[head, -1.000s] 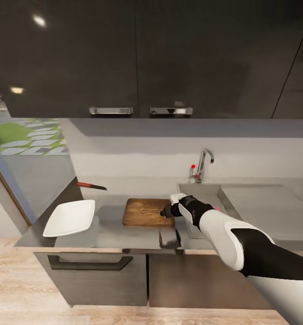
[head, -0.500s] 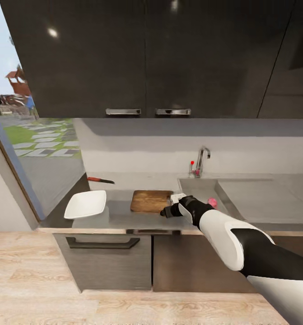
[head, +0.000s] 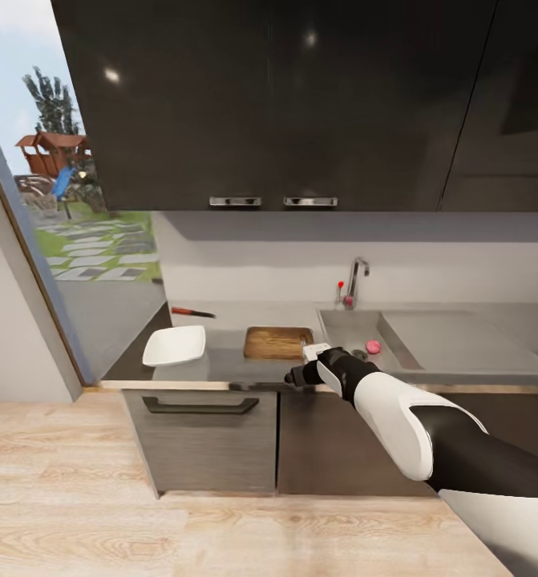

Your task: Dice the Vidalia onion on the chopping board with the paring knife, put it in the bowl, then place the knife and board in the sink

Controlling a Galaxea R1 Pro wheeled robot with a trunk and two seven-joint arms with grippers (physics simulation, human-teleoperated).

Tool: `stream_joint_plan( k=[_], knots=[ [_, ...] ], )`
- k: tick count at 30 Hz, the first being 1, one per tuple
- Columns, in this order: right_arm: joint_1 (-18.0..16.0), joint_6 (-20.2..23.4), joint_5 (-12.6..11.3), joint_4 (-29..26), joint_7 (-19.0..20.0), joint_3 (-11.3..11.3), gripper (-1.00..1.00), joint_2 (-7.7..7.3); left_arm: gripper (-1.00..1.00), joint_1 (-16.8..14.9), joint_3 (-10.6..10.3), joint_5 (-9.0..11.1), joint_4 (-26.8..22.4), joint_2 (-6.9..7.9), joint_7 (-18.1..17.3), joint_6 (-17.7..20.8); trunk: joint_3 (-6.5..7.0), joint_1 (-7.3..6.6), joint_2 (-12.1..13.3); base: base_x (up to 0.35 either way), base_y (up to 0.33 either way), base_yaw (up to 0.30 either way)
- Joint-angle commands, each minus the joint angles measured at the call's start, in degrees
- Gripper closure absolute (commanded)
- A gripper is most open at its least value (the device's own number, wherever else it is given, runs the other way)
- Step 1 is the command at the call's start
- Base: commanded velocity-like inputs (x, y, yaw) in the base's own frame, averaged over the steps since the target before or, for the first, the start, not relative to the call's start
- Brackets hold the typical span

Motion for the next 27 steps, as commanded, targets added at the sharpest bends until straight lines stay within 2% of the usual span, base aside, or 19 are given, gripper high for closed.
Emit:
stream_joint_plan(
  k=[1, 11, 18, 21, 23, 25, 27],
  knots=[
    [-0.02, 0.33, 0.61, -0.11, 0.21, -0.47, -1.0, 0.01, -1.0, -0.05, 0.2, 0.14, 0.13, 0.0, -0.03, -0.31, -0.03, 0.01, -0.12, -0.327, 0.095, 0.0],
    [-0.02, 0.25, 0.68, -0.11, 0.19, -0.47, -1.0, 0.01, -1.0, -0.05, 0.16, 0.14, 0.13, 0.0, -0.03, -0.33, 0.74, 0.01, -0.12, -0.301, 0.067, 0.0],
    [-0.01, -0.48, 0.77, -0.11, 0.12, -0.53, -1.0, 0.01, -1.0, -0.05, 0.19, 0.14, 0.13, 0.0, -0.03, -0.36, 0.85, 0.01, -0.12, -0.077, 0.006, 0.0],
    [0.97, -4.15, 0.78, -0.11, 0.1, -0.55, -1.0, 0.01, -1.0, -0.05, 0.19, 0.14, 0.13, 0.0, -0.03, -0.34, 0.85, 0.01, -0.12, -0.011, 0.001, 0.0],
    [2.33, -8.26, 0.82, -0.11, 0.04, -0.55, -1.0, 0.01, -1.0, -0.05, 0.18, 0.14, 0.13, 0.0, -0.03, -0.32, 0.85, 0.01, -0.12, -0.005, 0.0, 0.0],
    [5.21, -16.41, 0.86, -0.11, -0.56, -0.5, -1.0, 0.01, -1.0, -0.05, 0.2, 0.13, 0.13, 0.0, -0.03, -0.32, 0.85, 0.01, -0.12, -0.002, 0.0, 0.0],
    [6.92, -20.81, 0.86, -0.11, -1.54, -0.48, -1.0, 0.01, -1.0, -0.05, 0.16, 0.12, 0.13, 0.0, -0.03, -0.34, 0.85, 0.01, -0.12, -0.001, 0.0, 0.0]
  ],
)
